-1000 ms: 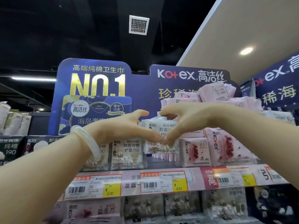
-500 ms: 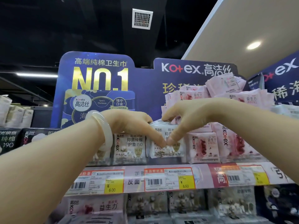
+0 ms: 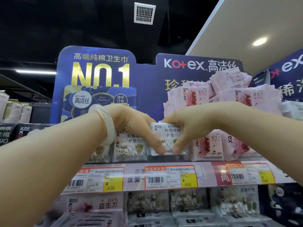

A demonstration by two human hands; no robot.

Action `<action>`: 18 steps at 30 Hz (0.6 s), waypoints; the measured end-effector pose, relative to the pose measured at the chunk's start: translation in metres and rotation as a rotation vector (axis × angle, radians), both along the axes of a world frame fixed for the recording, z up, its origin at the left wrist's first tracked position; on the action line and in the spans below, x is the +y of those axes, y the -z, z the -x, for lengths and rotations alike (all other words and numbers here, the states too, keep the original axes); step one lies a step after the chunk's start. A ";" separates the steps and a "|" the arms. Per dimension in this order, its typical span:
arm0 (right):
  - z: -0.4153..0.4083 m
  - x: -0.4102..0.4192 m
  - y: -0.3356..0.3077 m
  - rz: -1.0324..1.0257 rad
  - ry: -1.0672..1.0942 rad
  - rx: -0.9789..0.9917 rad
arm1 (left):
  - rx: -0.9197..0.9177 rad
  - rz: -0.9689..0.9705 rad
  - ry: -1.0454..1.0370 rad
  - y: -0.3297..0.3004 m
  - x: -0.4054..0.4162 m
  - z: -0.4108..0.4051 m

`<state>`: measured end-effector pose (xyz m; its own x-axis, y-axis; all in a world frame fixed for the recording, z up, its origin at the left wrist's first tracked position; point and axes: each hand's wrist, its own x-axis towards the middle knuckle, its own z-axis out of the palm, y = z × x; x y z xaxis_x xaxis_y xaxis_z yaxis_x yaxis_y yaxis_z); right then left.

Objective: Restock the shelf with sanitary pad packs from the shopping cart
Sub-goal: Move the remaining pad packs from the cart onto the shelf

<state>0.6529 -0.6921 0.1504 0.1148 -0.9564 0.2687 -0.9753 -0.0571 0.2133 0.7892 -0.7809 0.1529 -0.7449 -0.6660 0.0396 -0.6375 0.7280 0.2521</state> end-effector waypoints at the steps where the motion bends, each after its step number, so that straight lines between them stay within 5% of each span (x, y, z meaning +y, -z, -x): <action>1: -0.001 -0.001 0.000 0.015 -0.009 -0.005 | -0.001 0.019 0.015 0.000 0.000 -0.003; 13: -0.004 -0.002 0.009 0.080 0.086 0.218 | 0.027 0.243 -0.003 0.002 0.007 -0.024; 18: -0.014 0.007 0.001 -0.009 0.100 0.101 | -0.078 0.267 -0.163 0.004 0.015 -0.023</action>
